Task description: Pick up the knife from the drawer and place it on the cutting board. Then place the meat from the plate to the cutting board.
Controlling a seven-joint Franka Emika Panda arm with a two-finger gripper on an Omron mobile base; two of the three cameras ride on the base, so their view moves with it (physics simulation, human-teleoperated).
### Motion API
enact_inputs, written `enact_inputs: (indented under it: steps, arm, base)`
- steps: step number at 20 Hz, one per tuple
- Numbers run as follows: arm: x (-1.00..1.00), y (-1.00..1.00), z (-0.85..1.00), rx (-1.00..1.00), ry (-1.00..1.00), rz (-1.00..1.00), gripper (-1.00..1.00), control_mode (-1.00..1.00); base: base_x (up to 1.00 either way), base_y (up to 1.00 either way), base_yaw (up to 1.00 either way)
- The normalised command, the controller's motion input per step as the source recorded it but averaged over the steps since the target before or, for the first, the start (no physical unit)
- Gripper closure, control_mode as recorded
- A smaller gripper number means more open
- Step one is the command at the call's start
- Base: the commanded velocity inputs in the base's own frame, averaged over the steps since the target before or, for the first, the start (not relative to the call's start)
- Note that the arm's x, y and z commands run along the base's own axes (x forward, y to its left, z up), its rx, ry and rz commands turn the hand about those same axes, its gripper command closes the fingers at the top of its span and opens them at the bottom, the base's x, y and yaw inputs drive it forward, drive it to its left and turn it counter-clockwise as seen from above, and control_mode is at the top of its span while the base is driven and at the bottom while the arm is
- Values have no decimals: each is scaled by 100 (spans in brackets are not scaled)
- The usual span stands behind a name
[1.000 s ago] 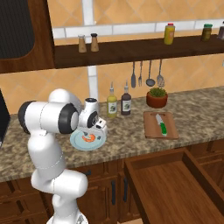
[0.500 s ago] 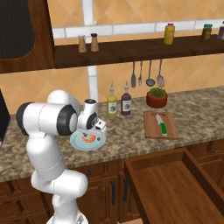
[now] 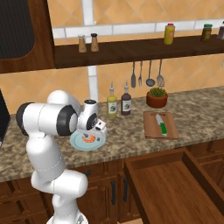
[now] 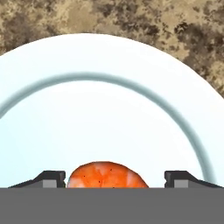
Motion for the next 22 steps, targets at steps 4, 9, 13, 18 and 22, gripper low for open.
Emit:
enact_inputs:
  steps: [4, 9, 13, 18, 22]
  arm:
    - [0, 0, -1, 0, 0, 0, 100, -100]
    - [0, 0, 0, 0, 0, 0, 100, -100]
    - [-15, 0, 22, 0, 0, 0, 100, -100]
    - [-35, 0, 65, 0, 2, -2, 100, -100]
    - [-11, -3, 43, -1, 0, -6, 100, -100]
  base:
    - [0, 0, 0]
    - [0, 0, 0]
    - [0, 0, 0]
    - [0, 0, 0]
    - [0, 0, 0]
